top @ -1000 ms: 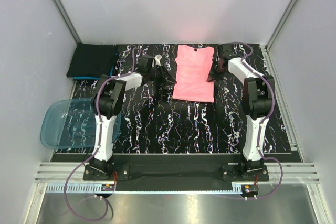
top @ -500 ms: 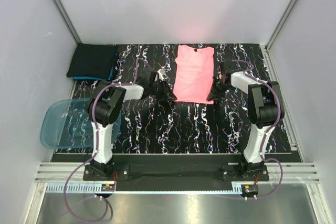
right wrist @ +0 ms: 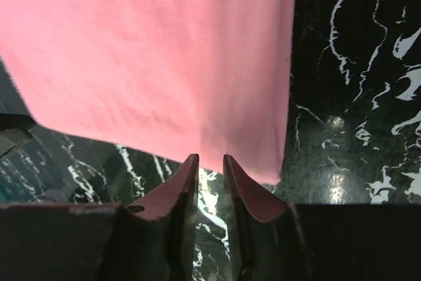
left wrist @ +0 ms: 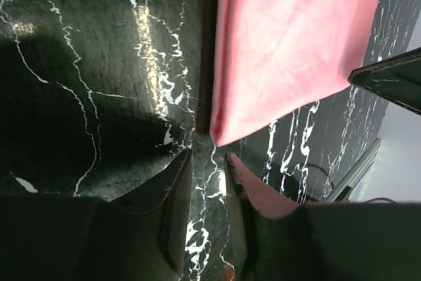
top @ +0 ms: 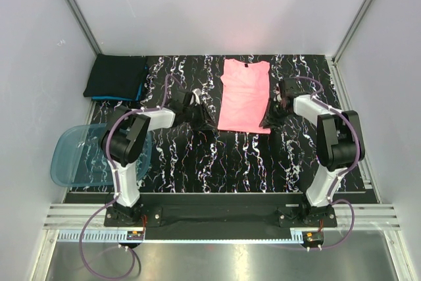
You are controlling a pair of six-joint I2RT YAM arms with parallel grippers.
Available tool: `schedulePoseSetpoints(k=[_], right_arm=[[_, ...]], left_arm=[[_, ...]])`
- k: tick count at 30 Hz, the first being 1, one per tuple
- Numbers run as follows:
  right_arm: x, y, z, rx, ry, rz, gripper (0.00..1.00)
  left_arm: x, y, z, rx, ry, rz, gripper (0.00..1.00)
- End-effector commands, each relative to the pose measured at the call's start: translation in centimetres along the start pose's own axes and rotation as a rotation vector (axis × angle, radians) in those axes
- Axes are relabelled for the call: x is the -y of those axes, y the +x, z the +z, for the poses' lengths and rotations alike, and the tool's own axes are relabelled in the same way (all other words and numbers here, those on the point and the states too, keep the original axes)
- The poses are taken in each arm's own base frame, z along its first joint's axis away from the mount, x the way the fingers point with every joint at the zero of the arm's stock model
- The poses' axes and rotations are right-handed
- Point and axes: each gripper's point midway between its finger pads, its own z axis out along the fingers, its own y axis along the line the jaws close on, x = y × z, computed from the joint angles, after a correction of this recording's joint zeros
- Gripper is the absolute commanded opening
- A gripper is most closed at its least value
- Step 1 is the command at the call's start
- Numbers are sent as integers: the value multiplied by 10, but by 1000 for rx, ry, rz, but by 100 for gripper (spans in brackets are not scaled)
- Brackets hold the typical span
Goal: Fold and stack the t-shirts
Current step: Fold the tshirt
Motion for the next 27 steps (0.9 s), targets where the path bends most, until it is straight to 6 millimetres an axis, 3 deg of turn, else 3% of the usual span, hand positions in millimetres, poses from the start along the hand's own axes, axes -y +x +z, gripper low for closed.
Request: schedulePoseSetpoints(k=[1,7,12,14,17,20,23,27], right_arm=[[-29,-22,-34,74,-87,-51,29],[-10,-13,-29,51,-6,-43,28],[19,3,-13,34,82,-7,38],[27,11,-9,23,106,13,37],[30,17,-5,17,102,26,32],[18,15,-10,25,47,16,31],[7,7,-25,58,21,6,38],[10,3,-36,71,50,19,45]], left_arm=[[33,-23,-18,63,48,66,33],[29,-23,-9,30,43,78,40],[29,-18,-7,6,67,117,42],[27,-21,-9,23,51,128,42],[28,-24,-8,28,49,131,42],[25,-22,-4,16,47,122,44],[26,-22,-1,4,57,124,47],[31,-22,2,-9,91,124,48]])
